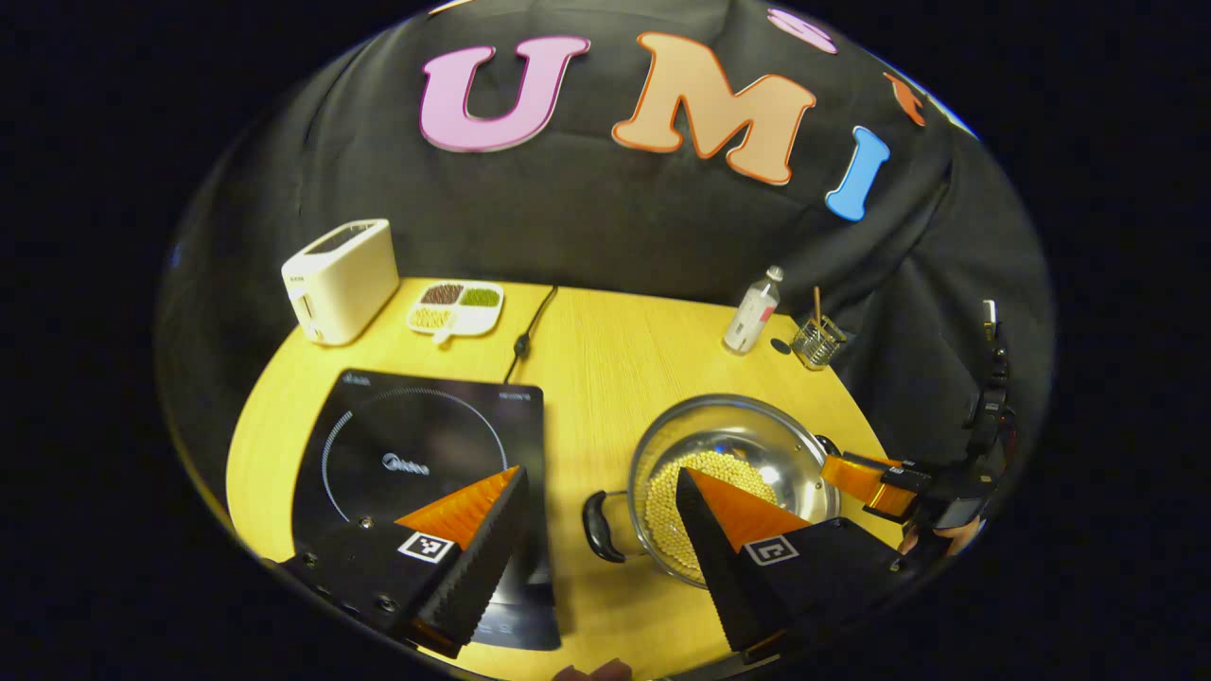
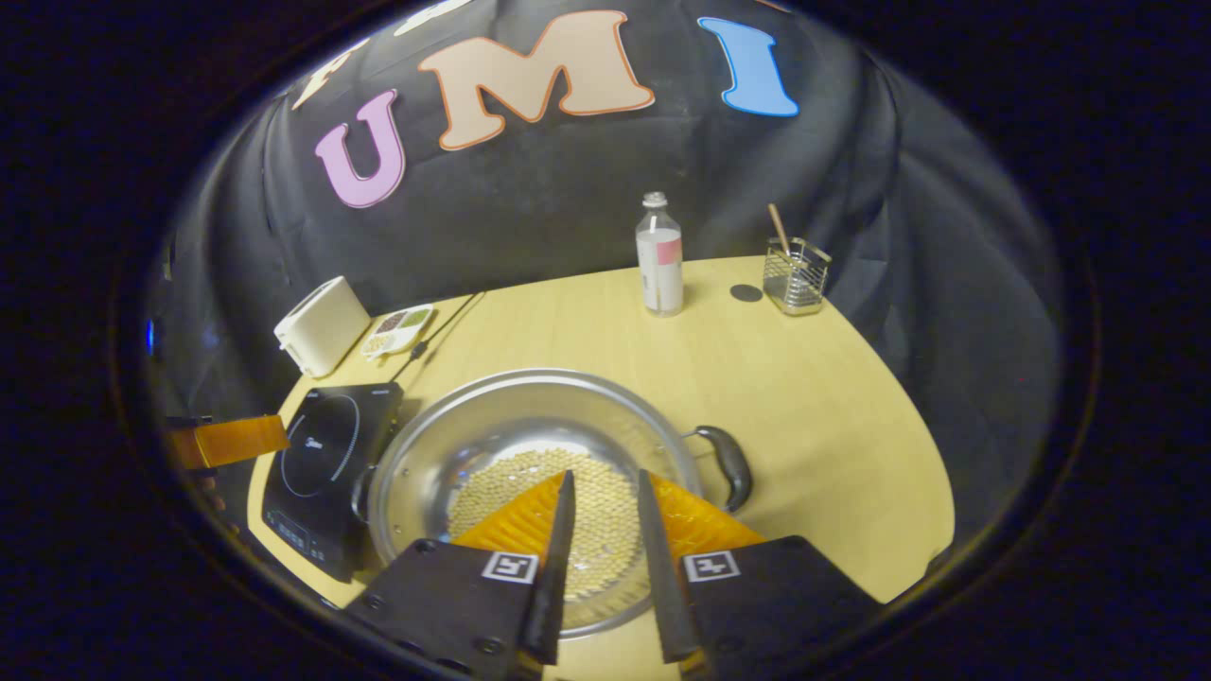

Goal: First push the handle of the pot to place it horizontally, then grasp the pot with both hands and set it on the induction cooktop.

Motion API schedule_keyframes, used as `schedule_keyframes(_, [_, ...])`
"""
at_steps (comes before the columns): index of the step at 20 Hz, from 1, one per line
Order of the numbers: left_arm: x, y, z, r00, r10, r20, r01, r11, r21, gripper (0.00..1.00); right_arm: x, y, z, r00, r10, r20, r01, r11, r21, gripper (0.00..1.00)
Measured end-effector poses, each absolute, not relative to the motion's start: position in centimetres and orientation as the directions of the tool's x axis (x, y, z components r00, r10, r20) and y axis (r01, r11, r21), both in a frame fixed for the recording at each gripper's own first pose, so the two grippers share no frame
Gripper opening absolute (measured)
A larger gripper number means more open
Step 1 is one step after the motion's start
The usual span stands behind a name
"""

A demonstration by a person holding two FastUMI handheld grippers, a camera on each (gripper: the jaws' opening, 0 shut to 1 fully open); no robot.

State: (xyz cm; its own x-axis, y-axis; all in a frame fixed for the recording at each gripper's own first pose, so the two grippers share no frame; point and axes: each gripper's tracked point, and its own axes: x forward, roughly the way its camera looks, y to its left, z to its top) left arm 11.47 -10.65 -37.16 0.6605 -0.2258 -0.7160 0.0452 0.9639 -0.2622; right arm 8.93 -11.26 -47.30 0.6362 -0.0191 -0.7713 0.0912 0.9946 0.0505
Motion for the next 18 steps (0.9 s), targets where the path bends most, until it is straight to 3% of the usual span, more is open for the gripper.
schedule_keyframes(3, [11.3,-11.1,-39.1,0.632,-0.198,-0.750,0.029,0.972,-0.232,0.96,9.4,-14.5,-48.0,0.636,-0.053,-0.770,0.084,0.996,0.001,0.58])
schedule_keyframes(6, [11.0,-11.4,-40.6,0.612,-0.165,-0.774,0.016,0.980,-0.197,0.95,9.8,-16.1,-49.4,0.619,-0.055,-0.783,0.069,0.997,-0.016,0.71])
schedule_keyframes(16, [11.6,-12.4,-46.5,0.528,-0.123,-0.840,-0.054,0.982,-0.179,0.96,10.8,-16.4,-54.9,0.525,-0.004,-0.851,-0.002,1.000,-0.007,0.76])
schedule_keyframes(18, [11.5,-12.7,-47.8,0.502,-0.135,-0.854,-0.068,0.979,-0.194,0.96,10.7,-16.2,-55.5,0.498,0.018,-0.867,0.000,1.000,0.021,0.72])
